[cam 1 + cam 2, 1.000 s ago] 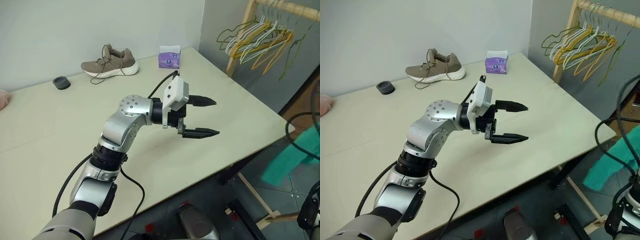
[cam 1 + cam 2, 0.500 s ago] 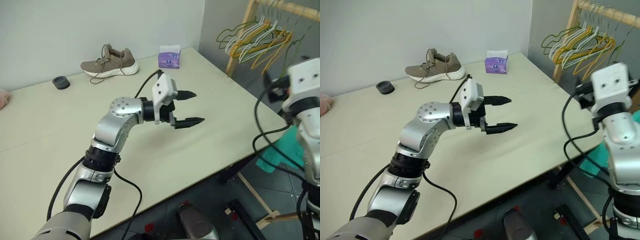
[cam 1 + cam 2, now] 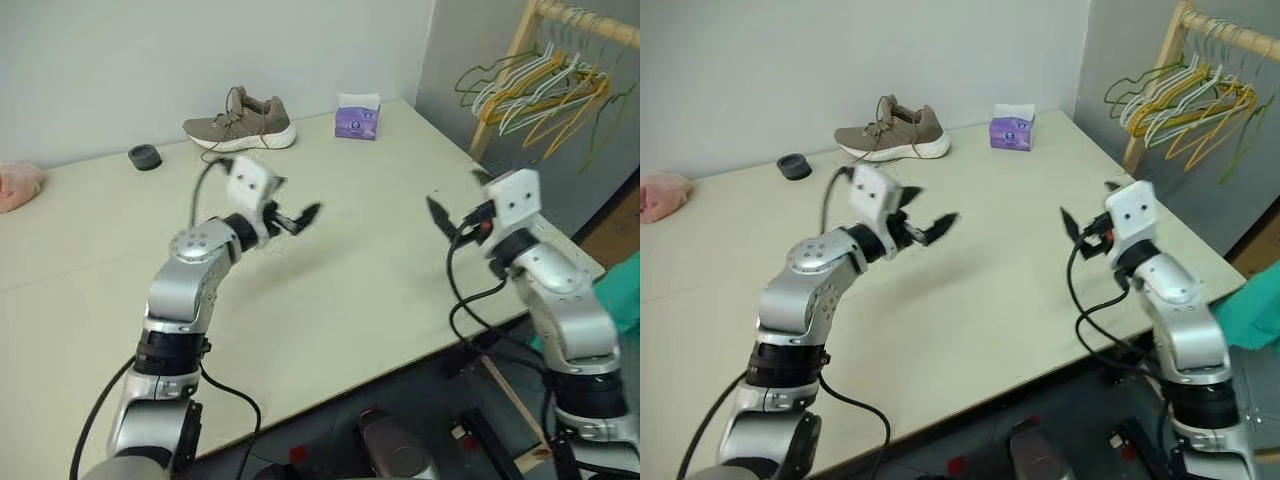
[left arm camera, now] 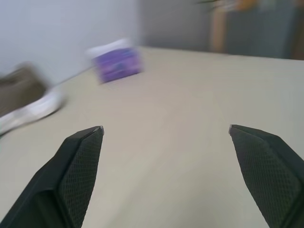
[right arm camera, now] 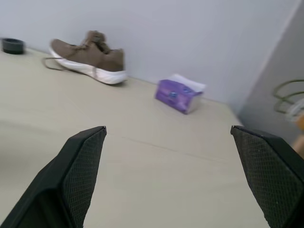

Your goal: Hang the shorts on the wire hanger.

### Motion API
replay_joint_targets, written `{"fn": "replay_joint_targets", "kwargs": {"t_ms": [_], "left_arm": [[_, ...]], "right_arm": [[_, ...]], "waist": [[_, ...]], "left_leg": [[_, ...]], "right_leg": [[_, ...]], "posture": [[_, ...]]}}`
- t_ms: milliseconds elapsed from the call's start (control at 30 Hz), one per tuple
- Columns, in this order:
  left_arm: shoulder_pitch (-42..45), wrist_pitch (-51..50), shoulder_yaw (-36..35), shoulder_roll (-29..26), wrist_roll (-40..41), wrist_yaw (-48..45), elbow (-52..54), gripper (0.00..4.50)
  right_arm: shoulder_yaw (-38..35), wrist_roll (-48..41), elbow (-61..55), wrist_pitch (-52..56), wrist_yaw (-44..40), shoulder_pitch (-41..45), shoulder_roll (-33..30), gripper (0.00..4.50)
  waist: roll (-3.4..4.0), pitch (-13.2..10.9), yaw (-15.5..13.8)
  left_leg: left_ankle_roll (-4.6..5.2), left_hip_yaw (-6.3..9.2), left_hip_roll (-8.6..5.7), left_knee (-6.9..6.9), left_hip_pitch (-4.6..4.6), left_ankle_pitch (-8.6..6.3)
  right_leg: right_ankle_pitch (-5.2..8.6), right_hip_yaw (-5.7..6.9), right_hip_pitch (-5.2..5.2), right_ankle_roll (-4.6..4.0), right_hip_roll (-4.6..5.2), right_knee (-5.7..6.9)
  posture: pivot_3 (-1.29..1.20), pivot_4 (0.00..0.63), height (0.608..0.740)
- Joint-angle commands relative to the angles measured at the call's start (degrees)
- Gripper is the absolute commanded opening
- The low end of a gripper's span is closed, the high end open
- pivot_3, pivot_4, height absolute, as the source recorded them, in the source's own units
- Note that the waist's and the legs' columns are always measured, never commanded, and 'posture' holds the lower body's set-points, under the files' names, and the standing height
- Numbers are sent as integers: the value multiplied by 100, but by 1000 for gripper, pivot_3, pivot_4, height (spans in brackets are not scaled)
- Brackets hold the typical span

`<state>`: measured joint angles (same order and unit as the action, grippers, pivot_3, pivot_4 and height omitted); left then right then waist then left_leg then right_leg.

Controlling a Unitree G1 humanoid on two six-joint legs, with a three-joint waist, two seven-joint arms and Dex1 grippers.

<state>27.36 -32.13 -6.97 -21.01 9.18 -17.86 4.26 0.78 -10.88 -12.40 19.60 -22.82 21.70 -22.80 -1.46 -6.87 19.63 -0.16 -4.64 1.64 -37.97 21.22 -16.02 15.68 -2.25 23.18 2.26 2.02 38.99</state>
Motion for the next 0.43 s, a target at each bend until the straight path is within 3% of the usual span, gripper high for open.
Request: {"fn": "replay_joint_targets", "kwargs": {"t_ms": [33,167,400,433], "left_arm": [[-498,48,-172,53,-489,781,488,4500],[-1285,207,-567,331,-594,1378,713,4500],[-1514,393,-866,631,-289,1518,820,4500],[-1533,466,-829,637,-275,1472,841,4500]], "right_arm": [[289,-126,261,-423,-494,9,175,4481],[676,26,1200,-773,-723,180,697,4481],[628,276,2367,-1449,-515,666,1188,4481],[633,316,2467,-1526,-518,709,1191,4481]], "waist": [[-5,3,-143],[-43,27,-511],[-70,42,-1267],[-70,42,-1267]], "left_leg": [[0,0,0,0,1,0],[-1,2,2,-2,7,-1],[1,1,1,-13,10,1],[2,0,0,-14,10,2]], "right_leg": [[0,0,1,-1,0,1],[-5,9,5,-9,6,0],[-43,20,8,-33,9,-1],[-45,23,7,-34,9,-1]], "posture": [[-147,66,740],[-95,63,740],[-2,68,740],[10,74,740]]}}
